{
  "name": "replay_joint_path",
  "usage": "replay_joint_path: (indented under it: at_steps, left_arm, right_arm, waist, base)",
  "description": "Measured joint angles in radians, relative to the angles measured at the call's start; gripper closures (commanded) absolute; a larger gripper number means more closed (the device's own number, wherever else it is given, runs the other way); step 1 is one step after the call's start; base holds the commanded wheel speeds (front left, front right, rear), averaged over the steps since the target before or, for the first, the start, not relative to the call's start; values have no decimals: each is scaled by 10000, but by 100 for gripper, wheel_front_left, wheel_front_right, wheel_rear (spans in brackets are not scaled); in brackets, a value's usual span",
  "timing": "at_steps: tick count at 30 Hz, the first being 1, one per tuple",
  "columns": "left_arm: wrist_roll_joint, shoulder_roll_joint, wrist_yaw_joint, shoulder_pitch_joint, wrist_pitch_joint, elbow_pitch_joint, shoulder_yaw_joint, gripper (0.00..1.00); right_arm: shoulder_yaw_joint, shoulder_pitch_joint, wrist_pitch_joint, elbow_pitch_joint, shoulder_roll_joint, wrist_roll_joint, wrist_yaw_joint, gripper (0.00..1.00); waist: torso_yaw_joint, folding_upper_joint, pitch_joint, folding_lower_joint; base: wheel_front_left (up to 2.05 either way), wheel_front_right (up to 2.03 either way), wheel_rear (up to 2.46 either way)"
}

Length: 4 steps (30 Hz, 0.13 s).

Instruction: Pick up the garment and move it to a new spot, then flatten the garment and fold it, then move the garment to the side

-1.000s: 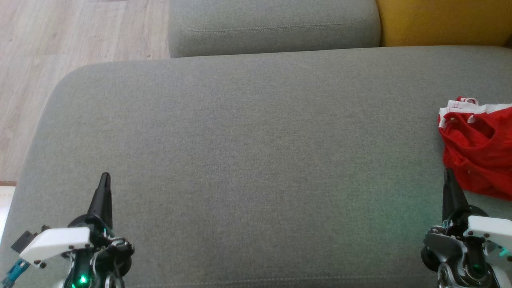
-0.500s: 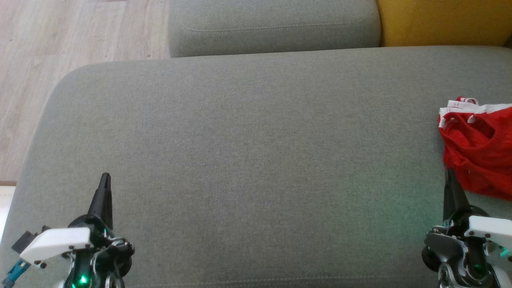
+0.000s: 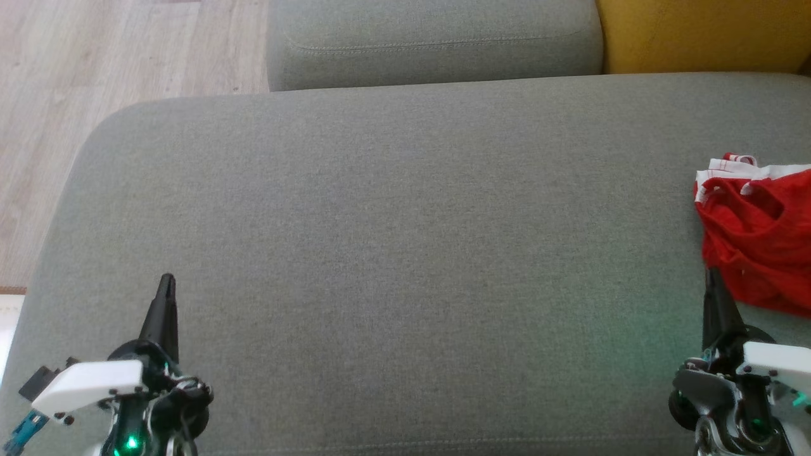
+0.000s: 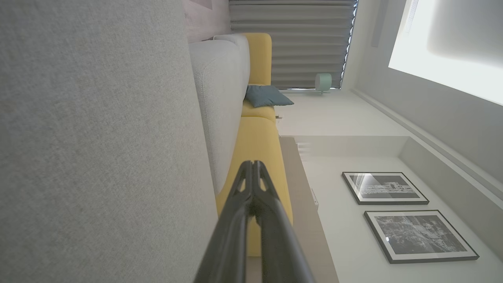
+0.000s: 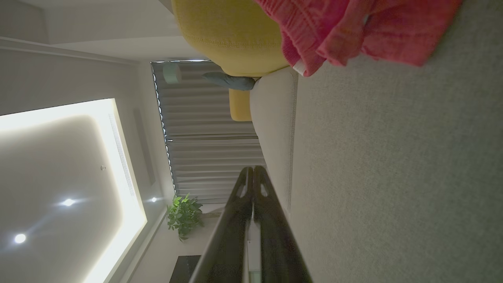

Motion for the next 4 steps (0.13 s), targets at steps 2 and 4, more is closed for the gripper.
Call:
replay_joint_path:
  at_steps: [2,4]
  left_arm:
    - [0,0,0,0,0,0,0,100]
    - [0,0,0,0,0,0,0,100]
  right_arm:
    - [-2,0,0,2,0,0,0,100]
    - [-6,0,2,2,0,0,0,100]
  waist:
    - [0,0,0,0]
    - [0,0,0,0]
  base:
    - [0,0,0]
    - [0,0,0]
